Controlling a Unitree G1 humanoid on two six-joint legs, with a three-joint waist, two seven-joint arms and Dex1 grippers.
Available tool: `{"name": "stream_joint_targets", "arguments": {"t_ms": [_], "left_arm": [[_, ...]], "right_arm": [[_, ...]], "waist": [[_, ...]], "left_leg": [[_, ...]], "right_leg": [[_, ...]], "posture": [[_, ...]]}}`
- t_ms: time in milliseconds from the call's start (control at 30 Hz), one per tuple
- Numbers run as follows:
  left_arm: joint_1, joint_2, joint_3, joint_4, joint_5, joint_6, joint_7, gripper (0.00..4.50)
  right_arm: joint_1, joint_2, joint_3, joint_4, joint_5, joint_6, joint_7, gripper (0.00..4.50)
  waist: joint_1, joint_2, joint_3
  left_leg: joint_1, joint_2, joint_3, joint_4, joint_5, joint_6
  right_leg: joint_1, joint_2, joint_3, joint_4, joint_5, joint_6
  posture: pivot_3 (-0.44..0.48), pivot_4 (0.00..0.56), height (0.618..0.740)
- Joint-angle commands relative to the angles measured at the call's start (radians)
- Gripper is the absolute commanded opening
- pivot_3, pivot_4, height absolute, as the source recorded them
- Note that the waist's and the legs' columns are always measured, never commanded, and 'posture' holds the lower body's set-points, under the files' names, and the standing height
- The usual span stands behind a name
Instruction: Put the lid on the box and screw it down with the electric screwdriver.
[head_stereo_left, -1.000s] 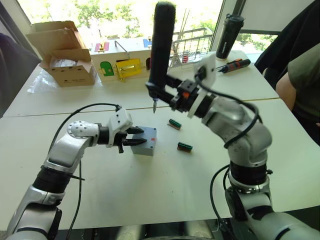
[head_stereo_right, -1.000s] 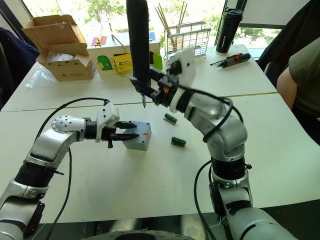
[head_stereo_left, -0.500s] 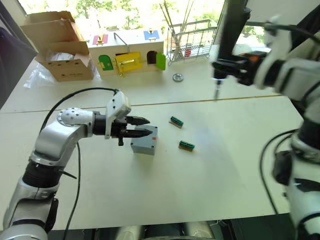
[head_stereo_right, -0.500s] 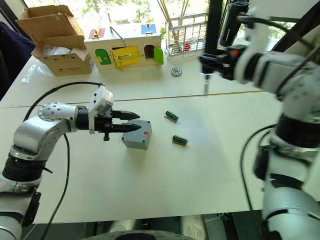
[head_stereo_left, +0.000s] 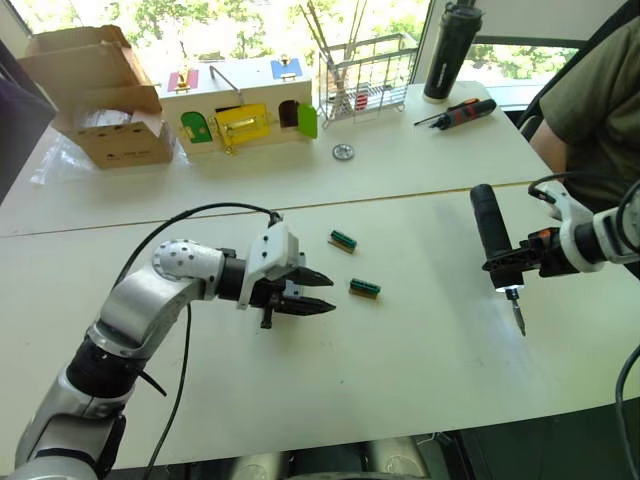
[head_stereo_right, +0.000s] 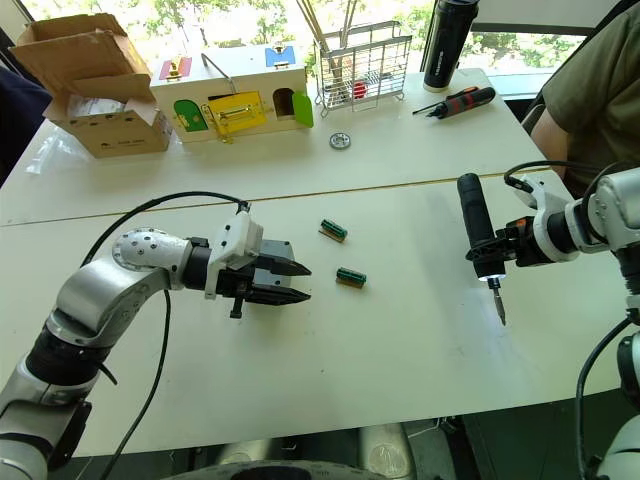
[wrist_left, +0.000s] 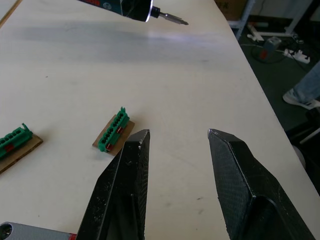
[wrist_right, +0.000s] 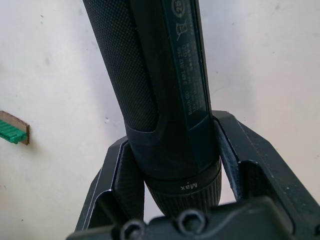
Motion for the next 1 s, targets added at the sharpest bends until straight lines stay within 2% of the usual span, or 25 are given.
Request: {"name": "stream_joint_targets", "arguments": {"t_ms": [33, 333, 367, 500, 733, 900, 1000], "left_arm": [[0.019, 0.007, 0.002, -0.055, -0.012, 0.003, 0.015, 1.87], [0.055, 0.013, 0.035, -0.089, -0.044, 0.037, 0.059, 1.87], [0.056, 0.017, 0.037, -0.091, -0.048, 0.041, 0.059, 1.87], [0.053, 0.028, 0.045, -0.086, -0.052, 0.046, 0.062, 1.87], [0.041, 0.033, 0.07, -0.056, -0.047, 0.019, 0.087, 1.87], [0.088, 0.016, 0.135, -0.063, -0.015, -0.061, 0.161, 1.87], [0.097, 0.031, 0.187, -0.037, -0.056, -0.018, 0.167, 1.87]], "right_arm": [[-0.07, 0.023, 0.028, 0.076, -0.058, -0.061, 0.061, 1.76], [-0.141, 0.109, 0.113, 0.236, -0.203, -0.16, 0.149, 1.76], [-0.143, 0.112, 0.118, 0.241, -0.215, -0.163, 0.159, 2.82], [-0.143, 0.119, 0.127, 0.247, -0.25, -0.177, 0.189, 4.39], [-0.121, 0.111, 0.1, 0.218, -0.3, -0.23, 0.204, 4.45], [-0.113, 0.089, 0.038, 0.16, -0.304, -0.265, 0.198, 4.45], [-0.099, 0.064, -0.021, 0.105, -0.293, -0.283, 0.197, 4.45]], "waist": [[0.003, -0.001, 0.0], [0.026, -0.001, 0.001], [0.027, -0.001, 0.001], [0.03, -0.001, 0.001], [0.029, -0.001, 0.001], [0.029, -0.001, 0.001], [0.029, -0.001, 0.001]], "left_leg": [[0.0, 0.0, 0.0, 0.0, 0.0, 0.0], [0.0, -0.001, 0.0, 0.002, 0.0, -0.001], [0.0, -0.001, 0.0, 0.002, 0.0, -0.001], [0.0, -0.001, -0.001, 0.004, 0.0, -0.001], [0.0, -0.001, -0.001, 0.004, 0.0, -0.001], [0.0, -0.001, -0.001, 0.005, 0.0, -0.001], [0.0, -0.001, -0.002, 0.005, 0.0, -0.001]], "right_leg": [[0.0, 0.0, 0.0, 0.0, 0.0, 0.0], [0.0, 0.0, 0.0, 0.0, 0.0, 0.0], [0.001, 0.0, 0.0, 0.0, 0.0, 0.0], [0.001, 0.0, -0.001, 0.0, 0.0, 0.0], [0.002, 0.0, -0.001, 0.001, 0.0, 0.0], [0.002, -0.001, -0.001, 0.001, 0.0, 0.0], [0.001, -0.001, -0.001, 0.001, 0.0, 0.0]], "posture": [[0.0, 0.15, 0.74], [0.0, 0.15, 0.74], [0.0, 0.15, 0.74], [0.0, 0.15, 0.74], [0.0, 0.15, 0.74], [0.0, 0.15, 0.74], [0.0, 0.15, 0.74]]}}
